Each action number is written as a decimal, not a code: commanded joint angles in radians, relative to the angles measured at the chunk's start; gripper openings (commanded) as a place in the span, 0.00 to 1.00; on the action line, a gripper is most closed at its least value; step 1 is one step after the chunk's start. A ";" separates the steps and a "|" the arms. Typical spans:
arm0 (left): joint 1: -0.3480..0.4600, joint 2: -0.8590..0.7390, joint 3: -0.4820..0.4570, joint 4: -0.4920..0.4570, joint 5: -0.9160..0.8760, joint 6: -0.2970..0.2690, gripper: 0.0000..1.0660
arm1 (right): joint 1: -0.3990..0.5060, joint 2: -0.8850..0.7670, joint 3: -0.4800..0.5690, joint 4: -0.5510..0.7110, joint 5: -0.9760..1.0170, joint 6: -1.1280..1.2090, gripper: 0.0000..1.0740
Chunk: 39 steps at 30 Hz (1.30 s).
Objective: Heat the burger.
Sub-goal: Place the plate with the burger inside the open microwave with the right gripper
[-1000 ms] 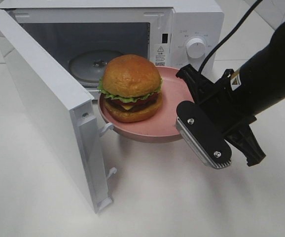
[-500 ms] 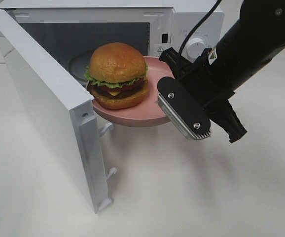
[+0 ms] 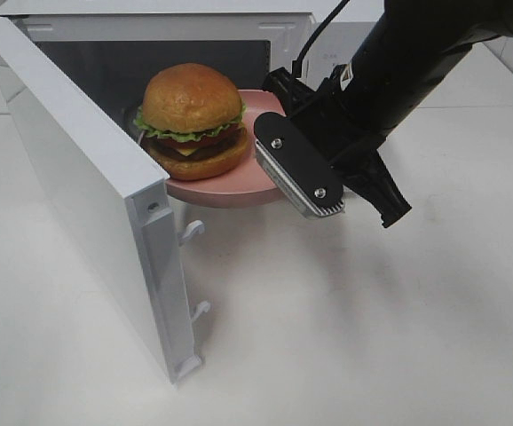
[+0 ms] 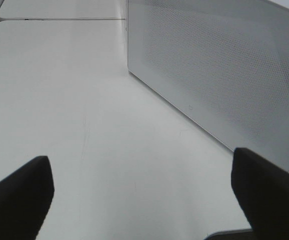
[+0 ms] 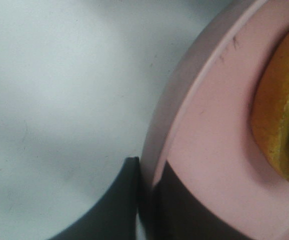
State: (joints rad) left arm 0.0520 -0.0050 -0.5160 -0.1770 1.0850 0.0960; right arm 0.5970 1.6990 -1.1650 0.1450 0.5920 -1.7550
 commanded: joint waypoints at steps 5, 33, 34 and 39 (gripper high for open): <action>-0.001 -0.016 0.000 0.001 -0.011 -0.007 0.83 | -0.002 0.035 -0.080 0.012 -0.043 -0.006 0.00; -0.001 -0.016 0.000 0.001 -0.011 -0.007 0.83 | 0.000 0.223 -0.305 0.026 -0.021 -0.002 0.00; -0.001 -0.016 0.000 0.001 -0.011 -0.007 0.83 | 0.000 0.223 -0.305 0.026 -0.021 -0.002 0.00; -0.001 -0.016 0.000 0.001 -0.011 -0.007 0.83 | 0.000 0.251 -0.335 0.023 -0.021 0.002 0.00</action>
State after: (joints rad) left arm 0.0520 -0.0050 -0.5160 -0.1770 1.0850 0.0960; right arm 0.6020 1.9610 -1.4800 0.1720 0.6210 -1.7660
